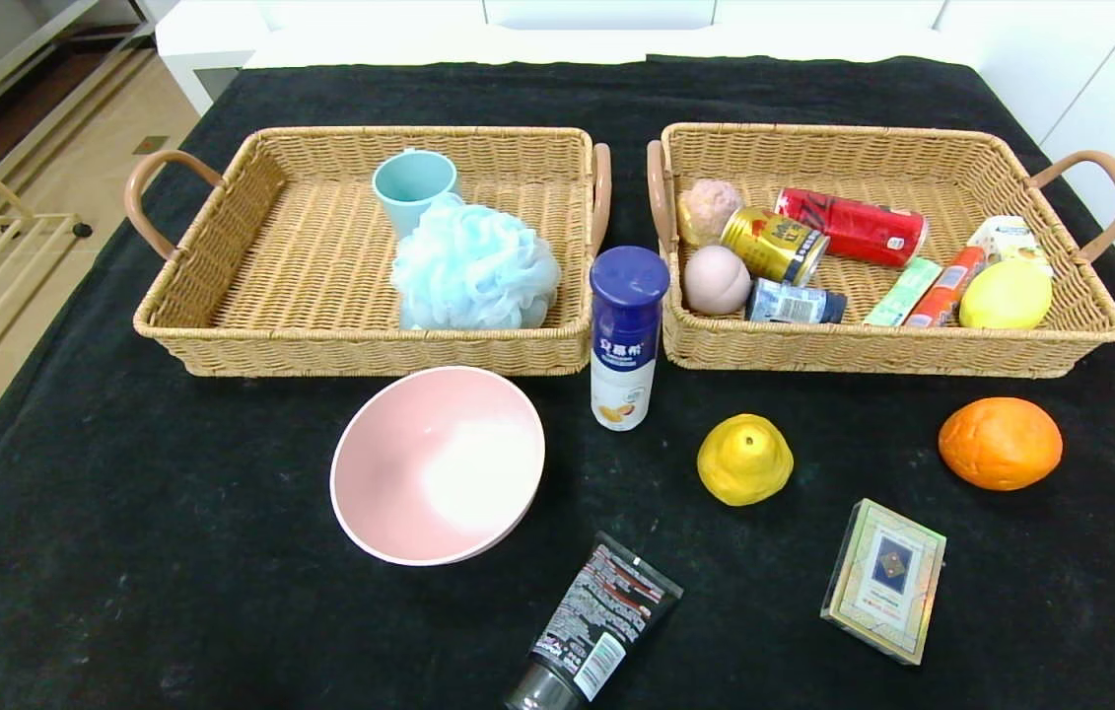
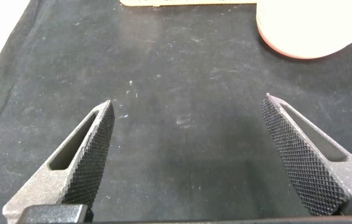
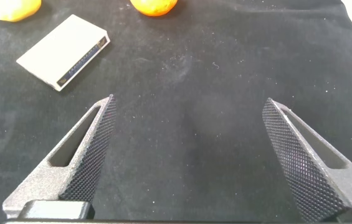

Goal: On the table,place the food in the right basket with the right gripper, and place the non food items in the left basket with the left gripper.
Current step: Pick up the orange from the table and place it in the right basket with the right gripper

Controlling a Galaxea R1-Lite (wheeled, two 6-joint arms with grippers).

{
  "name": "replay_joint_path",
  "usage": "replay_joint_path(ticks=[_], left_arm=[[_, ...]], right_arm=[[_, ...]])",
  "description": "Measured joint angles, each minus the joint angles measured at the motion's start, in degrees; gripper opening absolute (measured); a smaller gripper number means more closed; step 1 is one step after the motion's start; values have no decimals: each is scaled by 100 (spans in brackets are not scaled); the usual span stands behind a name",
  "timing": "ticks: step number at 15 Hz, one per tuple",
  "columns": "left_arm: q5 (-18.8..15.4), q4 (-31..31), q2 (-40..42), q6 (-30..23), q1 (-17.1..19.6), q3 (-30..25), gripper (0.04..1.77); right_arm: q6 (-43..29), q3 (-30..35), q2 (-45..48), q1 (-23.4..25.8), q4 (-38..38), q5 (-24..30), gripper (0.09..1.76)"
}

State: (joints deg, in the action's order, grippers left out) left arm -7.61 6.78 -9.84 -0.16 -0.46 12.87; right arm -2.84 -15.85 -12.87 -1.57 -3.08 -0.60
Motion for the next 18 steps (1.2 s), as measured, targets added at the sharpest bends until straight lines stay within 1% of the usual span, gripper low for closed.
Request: replay_joint_path(ticks=[14, 18], left_arm=[[0, 0, 0, 0, 0, 0, 172], [-121, 39, -1047, 13, -63, 802, 172]], right_arm=[[0, 0, 0, 0, 0, 0, 171], [4, -879, -909, -66, -24, 152, 171]])
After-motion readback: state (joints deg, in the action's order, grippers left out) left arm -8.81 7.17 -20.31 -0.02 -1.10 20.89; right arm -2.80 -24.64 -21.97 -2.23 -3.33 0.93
